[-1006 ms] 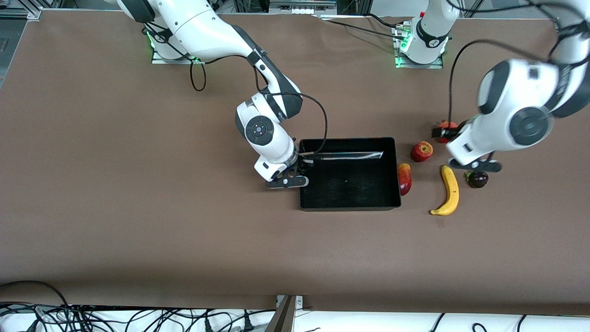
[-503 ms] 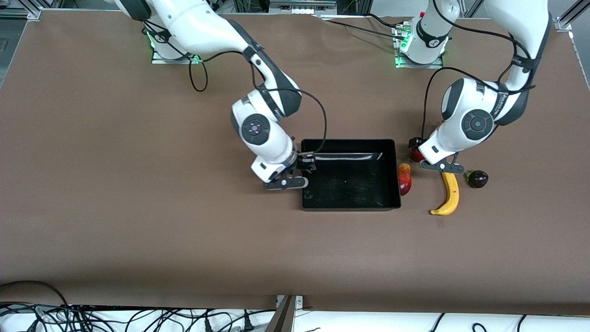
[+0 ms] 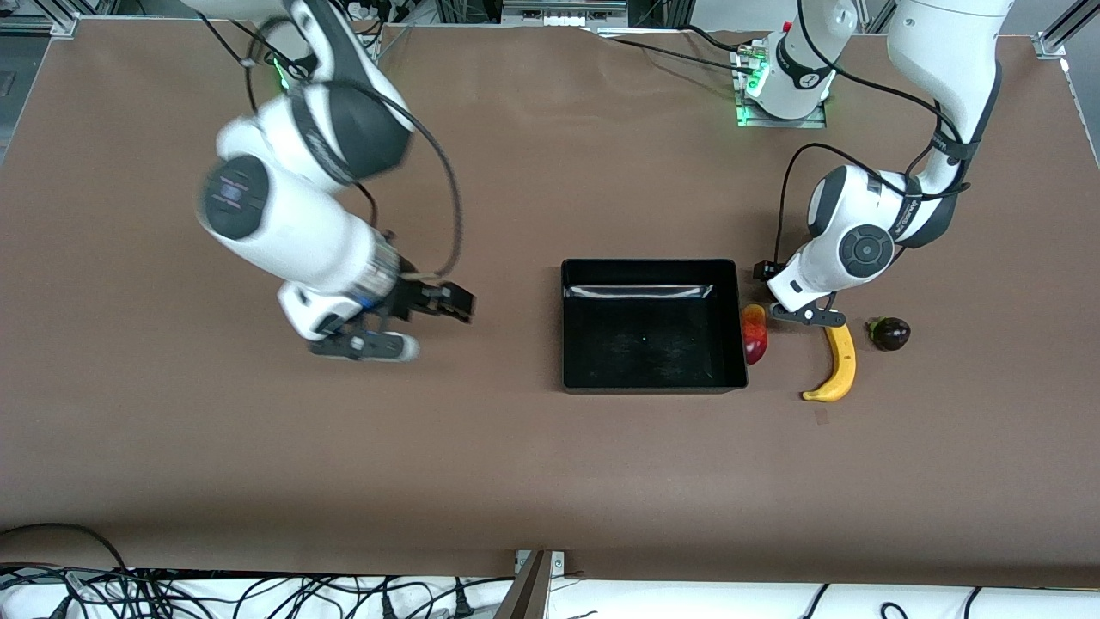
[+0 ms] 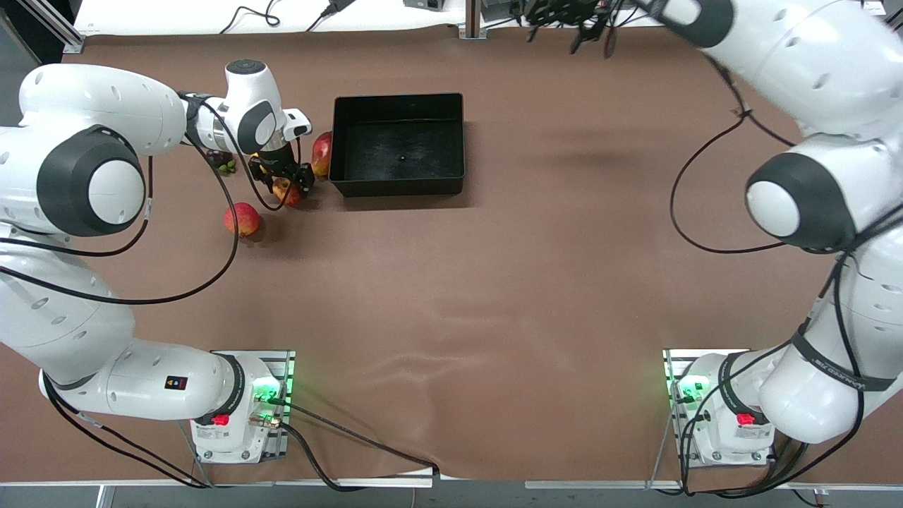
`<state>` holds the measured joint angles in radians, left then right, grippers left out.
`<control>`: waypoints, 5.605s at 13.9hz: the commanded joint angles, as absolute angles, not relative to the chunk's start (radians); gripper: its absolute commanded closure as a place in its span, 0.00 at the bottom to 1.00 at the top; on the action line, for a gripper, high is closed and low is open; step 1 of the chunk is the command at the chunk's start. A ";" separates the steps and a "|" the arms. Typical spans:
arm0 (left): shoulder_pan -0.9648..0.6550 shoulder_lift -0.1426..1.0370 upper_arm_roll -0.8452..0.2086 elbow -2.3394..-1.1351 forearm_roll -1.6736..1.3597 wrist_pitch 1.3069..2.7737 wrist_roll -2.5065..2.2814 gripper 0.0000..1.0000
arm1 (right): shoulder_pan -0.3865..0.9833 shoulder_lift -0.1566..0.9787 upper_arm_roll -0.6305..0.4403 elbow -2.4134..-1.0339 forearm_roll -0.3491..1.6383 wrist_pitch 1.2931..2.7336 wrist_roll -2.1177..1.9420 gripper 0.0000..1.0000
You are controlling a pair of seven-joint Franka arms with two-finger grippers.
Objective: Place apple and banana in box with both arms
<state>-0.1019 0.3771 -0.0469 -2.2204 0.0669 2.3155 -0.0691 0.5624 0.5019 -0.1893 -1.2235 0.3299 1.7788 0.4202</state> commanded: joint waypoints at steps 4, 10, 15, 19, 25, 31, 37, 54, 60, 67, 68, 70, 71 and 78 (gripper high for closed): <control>-0.098 0.351 -0.057 -2.026 0.086 2.041 -0.080 0.80 | 0.572 0.119 -0.354 -1.518 0.209 1.579 0.100 0.00; -0.208 0.377 -0.110 -1.668 -0.046 1.736 -0.323 0.77 | 0.160 -0.080 -0.026 -1.700 0.063 1.588 0.020 0.00; -0.345 0.578 -0.109 -1.623 -0.061 1.884 -0.502 0.72 | 0.127 -0.071 -0.015 -1.684 0.060 1.609 0.006 0.00; -0.359 0.649 -0.110 -1.654 -0.052 1.992 -0.500 0.71 | 0.129 -0.063 -0.015 -1.681 0.011 1.609 0.011 0.00; -0.348 0.599 -0.107 -1.631 -0.054 1.949 -0.500 0.00 | 0.126 -0.026 -0.017 -1.641 -0.054 1.609 0.011 0.00; -0.120 0.518 -0.077 -1.513 0.112 1.739 -0.174 0.00 | 0.133 -0.006 -0.009 -1.621 -0.040 1.617 0.011 0.00; 0.063 0.644 -0.078 -1.589 0.135 1.958 0.115 0.00 | 0.135 -0.006 -0.008 -1.621 -0.015 1.657 0.009 0.00; -0.067 0.617 -0.176 -1.327 -0.013 1.585 -0.209 1.00 | 0.138 -0.006 -0.005 -1.623 -0.009 1.657 0.009 0.00; -0.238 0.695 -0.233 -1.357 -0.071 1.790 -0.560 1.00 | 0.150 -0.006 -0.005 -1.621 -0.009 1.664 0.012 0.00; -0.311 0.805 -0.232 -1.396 -0.071 1.928 -0.603 1.00 | 0.150 -0.006 -0.005 -1.621 0.011 1.664 -0.001 0.00; -0.319 0.821 -0.232 -1.396 -0.057 1.933 -0.598 0.96 | 0.150 -0.006 -0.005 -1.623 0.011 1.664 -0.002 0.00; -0.319 0.830 -0.230 -1.393 -0.057 1.944 -0.601 0.01 | 0.150 -0.006 -0.005 -1.623 0.011 1.664 -0.002 0.00; -0.307 0.818 -0.229 -1.387 -0.057 1.931 -0.600 0.00 | 0.150 -0.006 -0.003 -1.621 0.009 1.664 -0.002 0.00; -0.109 0.497 -0.216 -1.293 -0.032 1.605 -0.440 0.00 | 0.161 -0.008 -0.003 -1.623 0.005 1.664 -0.002 0.00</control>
<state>-0.1498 0.5730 -0.2189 -1.2820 -0.0488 1.7072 -0.5407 0.1542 -0.0116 -0.0044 -1.6391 -0.0050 1.6699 0.0144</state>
